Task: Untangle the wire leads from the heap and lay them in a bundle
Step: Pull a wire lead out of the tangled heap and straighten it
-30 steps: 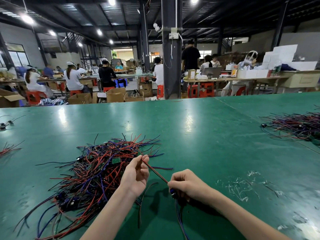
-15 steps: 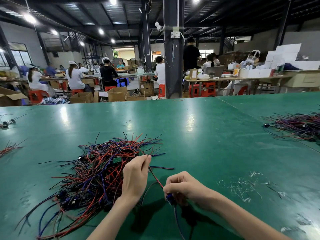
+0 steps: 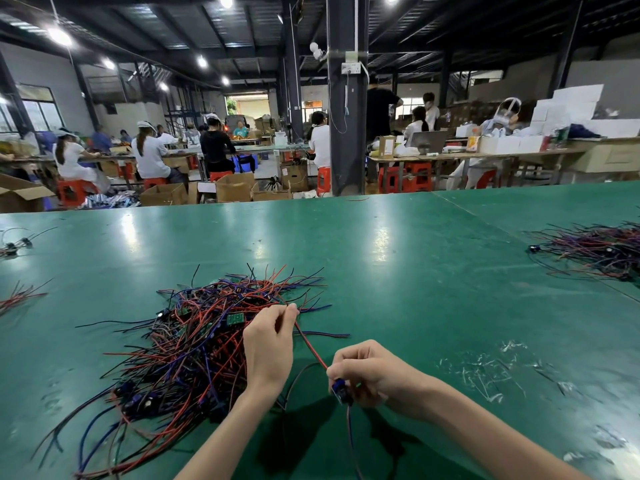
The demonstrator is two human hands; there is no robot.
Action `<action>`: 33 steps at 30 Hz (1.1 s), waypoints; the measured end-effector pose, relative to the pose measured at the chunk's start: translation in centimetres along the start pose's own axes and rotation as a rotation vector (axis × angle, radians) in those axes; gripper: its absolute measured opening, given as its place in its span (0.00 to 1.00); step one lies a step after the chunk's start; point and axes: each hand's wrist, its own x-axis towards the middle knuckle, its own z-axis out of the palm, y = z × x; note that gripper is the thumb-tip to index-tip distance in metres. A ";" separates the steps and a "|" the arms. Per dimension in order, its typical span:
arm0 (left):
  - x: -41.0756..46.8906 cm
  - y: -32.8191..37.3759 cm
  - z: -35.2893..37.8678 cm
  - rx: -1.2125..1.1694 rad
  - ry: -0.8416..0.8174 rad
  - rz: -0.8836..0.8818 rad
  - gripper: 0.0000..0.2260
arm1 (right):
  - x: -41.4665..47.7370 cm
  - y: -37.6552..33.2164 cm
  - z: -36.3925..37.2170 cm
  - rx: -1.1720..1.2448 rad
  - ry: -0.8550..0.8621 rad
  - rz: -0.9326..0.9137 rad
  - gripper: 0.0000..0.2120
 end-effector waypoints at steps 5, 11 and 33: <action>1.1 0.2 -0.1 -0.464 -0.044 -0.503 0.11 | 0.4 0.6 -0.5 0.021 0.067 0.082 0.16; 1.6 0.6 -0.1 -0.945 -0.112 -0.858 0.09 | 0.7 0.5 -1.1 -0.120 0.174 0.154 0.16; -2.0 2.3 2.0 -0.649 -0.504 -0.654 0.05 | 1.5 0.7 -2.8 0.123 0.542 -0.113 0.09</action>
